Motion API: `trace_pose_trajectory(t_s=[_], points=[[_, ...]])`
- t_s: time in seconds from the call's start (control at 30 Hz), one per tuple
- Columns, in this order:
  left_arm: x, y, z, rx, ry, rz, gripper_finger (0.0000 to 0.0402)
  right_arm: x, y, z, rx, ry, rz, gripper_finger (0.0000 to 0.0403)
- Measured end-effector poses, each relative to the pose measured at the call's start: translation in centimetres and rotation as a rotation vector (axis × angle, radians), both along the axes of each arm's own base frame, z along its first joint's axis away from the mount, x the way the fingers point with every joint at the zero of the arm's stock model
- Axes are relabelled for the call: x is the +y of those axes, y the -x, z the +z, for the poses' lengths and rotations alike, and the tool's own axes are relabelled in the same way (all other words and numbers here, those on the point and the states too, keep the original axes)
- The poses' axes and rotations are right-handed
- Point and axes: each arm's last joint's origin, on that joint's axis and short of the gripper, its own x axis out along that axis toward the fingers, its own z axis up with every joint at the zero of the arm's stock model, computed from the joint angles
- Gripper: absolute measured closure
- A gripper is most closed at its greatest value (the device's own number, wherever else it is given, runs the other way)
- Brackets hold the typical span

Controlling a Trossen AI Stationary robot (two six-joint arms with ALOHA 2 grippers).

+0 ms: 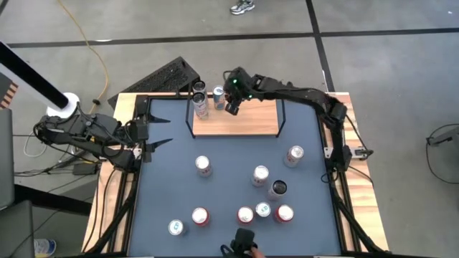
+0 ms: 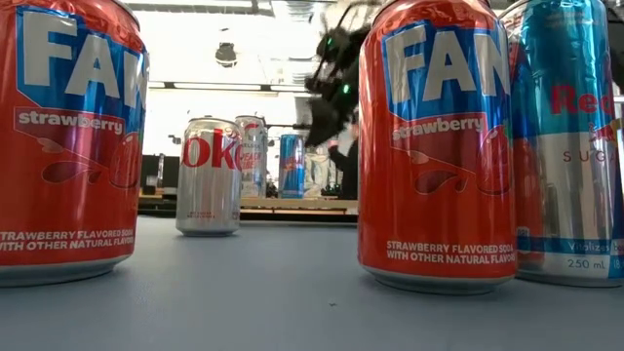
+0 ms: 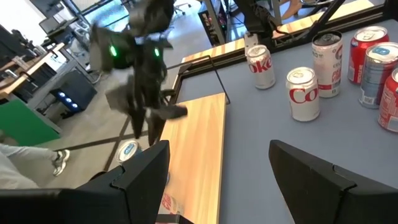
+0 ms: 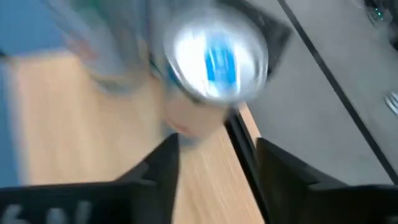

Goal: Place canned beverage on shelf
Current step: Put the top blue soda can on the shelf

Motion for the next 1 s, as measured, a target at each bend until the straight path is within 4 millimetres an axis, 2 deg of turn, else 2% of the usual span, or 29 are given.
trace_pose_trajectory(t_s=[0.1, 0.2, 0.27, 0.5, 0.8, 0.87, 1.0], points=[[0.0, 0.0, 0.0, -0.001, 0.000, 0.002, 0.0136, -0.2, -0.8, -2.0, 0.030, 0.001, -0.051, 0.0305], [0.0, 0.0, 0.0, 0.000, -0.001, 0.003, 0.0136, -0.3, -1.3, -3.0, 0.021, -0.021, -0.070, 0.0373], [0.0, 0.0, 0.0, 0.000, -0.001, 0.003, 0.0136, -0.3, -1.6, -3.7, 0.030, -0.027, -0.070, 0.0394], [0.0, 0.0, 0.0, 0.001, -0.001, 0.003, 0.0136, -0.5, -2.1, -3.2, -0.037, 0.002, -0.063, 0.0378], [0.0, 0.0, 0.0, 0.000, 0.004, 0.004, 0.0136, -1.2, -1.7, -2.9, -0.040, 0.033, -0.103, 0.0402], [0.0, 0.0, 0.0, 0.001, 0.004, 0.004, 0.0136, -1.1, -1.4, -2.2, -0.028, 0.077, -0.117, 0.0402], [0.0, 0.0, 0.0, 0.000, 0.006, 0.004, 0.0136, 0.0, -0.8, 0.5, -0.026, 0.149, -0.132, 0.0403]])
